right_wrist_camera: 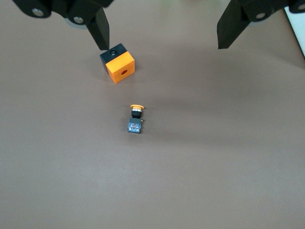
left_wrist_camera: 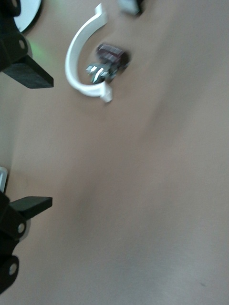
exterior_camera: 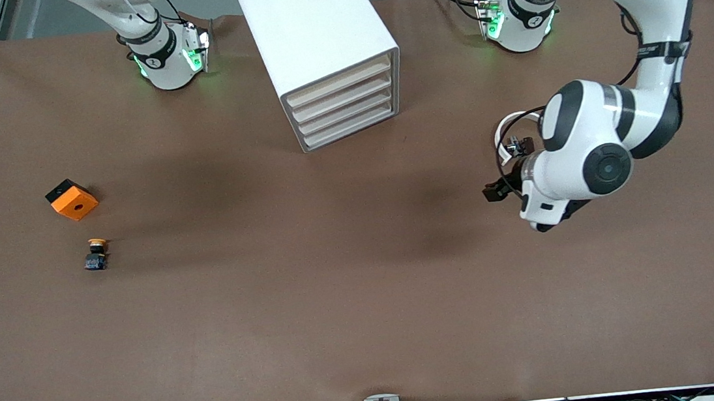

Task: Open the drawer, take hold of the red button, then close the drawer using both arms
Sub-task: 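Reach the left gripper toward the front of the white drawer, then grasp the drawer handle with the left gripper while the right gripper approaches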

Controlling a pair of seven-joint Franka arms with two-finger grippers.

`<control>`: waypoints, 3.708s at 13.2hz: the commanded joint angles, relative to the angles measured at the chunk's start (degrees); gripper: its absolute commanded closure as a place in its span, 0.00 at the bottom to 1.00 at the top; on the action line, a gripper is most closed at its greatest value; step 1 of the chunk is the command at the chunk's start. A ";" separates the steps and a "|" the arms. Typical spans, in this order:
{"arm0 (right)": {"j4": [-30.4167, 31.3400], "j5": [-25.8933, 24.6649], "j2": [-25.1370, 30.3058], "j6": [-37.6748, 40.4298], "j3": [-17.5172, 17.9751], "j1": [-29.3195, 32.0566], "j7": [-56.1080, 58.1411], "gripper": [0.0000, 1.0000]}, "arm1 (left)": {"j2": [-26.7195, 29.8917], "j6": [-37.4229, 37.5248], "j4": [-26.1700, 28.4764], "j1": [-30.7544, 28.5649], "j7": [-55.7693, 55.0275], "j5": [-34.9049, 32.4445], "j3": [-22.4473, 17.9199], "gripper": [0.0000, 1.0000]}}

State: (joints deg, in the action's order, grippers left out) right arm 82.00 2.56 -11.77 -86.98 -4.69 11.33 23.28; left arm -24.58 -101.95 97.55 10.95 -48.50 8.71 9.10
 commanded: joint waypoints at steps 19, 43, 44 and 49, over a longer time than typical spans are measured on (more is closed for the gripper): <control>-1.32 2.18 0.78 4.28 1.35 -9.92 -50.93 0.00 | -15.49 20.02 -10.80 2.06 -61.36 16.24 9.89 0.00; -1.40 1.48 0.78 4.89 1.35 -17.92 -65.12 0.00 | -21.91 26.97 -10.36 5.93 -79.11 30.58 9.80 0.03; -1.40 1.48 0.78 4.89 1.26 -18.19 -65.12 0.00 | -21.91 27.06 -10.36 5.93 -79.38 30.67 9.80 0.16; -1.40 1.30 0.70 4.81 1.26 -19.24 -67.84 0.00 | -22.79 28.12 -10.18 7.15 -80.18 30.58 9.80 0.40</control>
State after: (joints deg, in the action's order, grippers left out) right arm 80.63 4.31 -11.82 -82.70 -3.03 -6.78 -42.48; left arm -46.66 -74.84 88.12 17.36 -127.34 38.36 18.75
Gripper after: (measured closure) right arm 0.000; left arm 0.344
